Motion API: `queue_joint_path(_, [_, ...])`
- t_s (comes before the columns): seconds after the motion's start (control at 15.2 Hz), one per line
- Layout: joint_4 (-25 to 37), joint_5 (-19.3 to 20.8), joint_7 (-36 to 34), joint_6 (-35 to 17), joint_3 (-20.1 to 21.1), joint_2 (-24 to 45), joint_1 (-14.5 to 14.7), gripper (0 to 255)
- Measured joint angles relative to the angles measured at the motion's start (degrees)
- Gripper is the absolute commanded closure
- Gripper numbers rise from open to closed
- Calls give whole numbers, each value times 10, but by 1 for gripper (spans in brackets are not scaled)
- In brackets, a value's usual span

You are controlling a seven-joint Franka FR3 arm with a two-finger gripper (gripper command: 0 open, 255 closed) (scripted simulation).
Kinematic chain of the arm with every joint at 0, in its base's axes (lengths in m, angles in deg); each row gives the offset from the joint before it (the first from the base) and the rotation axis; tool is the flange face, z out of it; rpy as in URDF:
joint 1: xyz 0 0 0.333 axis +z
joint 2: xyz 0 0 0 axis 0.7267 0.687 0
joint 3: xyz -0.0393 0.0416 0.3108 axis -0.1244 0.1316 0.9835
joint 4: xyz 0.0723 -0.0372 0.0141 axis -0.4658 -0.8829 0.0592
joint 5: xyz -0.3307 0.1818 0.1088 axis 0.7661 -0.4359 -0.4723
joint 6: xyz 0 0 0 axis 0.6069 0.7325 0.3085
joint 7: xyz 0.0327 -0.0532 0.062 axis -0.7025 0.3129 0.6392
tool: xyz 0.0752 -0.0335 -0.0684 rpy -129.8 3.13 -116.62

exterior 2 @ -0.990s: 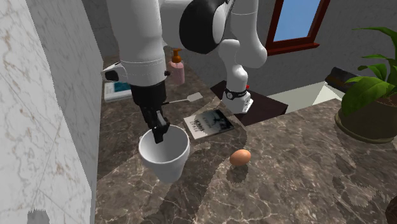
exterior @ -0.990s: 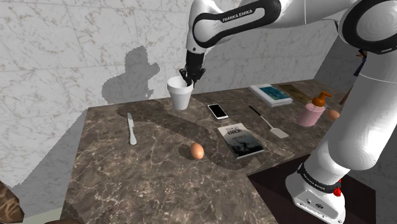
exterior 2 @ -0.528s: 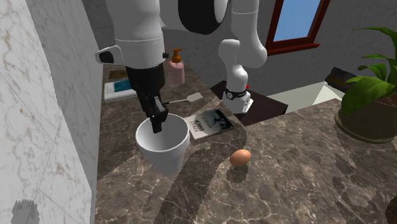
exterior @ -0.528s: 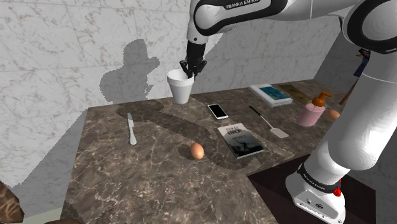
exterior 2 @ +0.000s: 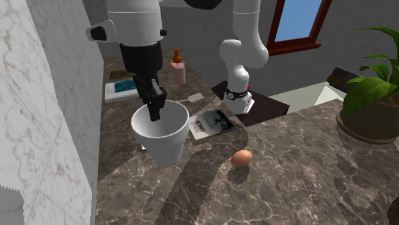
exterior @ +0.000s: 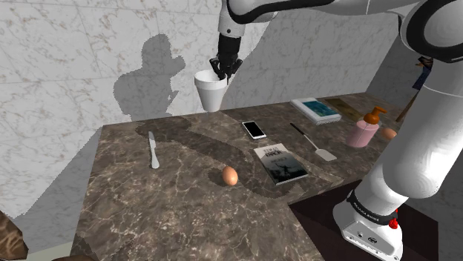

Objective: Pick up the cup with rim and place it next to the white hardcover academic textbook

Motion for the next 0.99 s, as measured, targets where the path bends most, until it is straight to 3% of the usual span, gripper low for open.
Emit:
queue_joint_path(0.53, [63, 1, -3, 59, 1, 3, 1, 255])
queue_joint_path(0.99, [-61, -20, 68, 40, -30, -99, -37, 255])
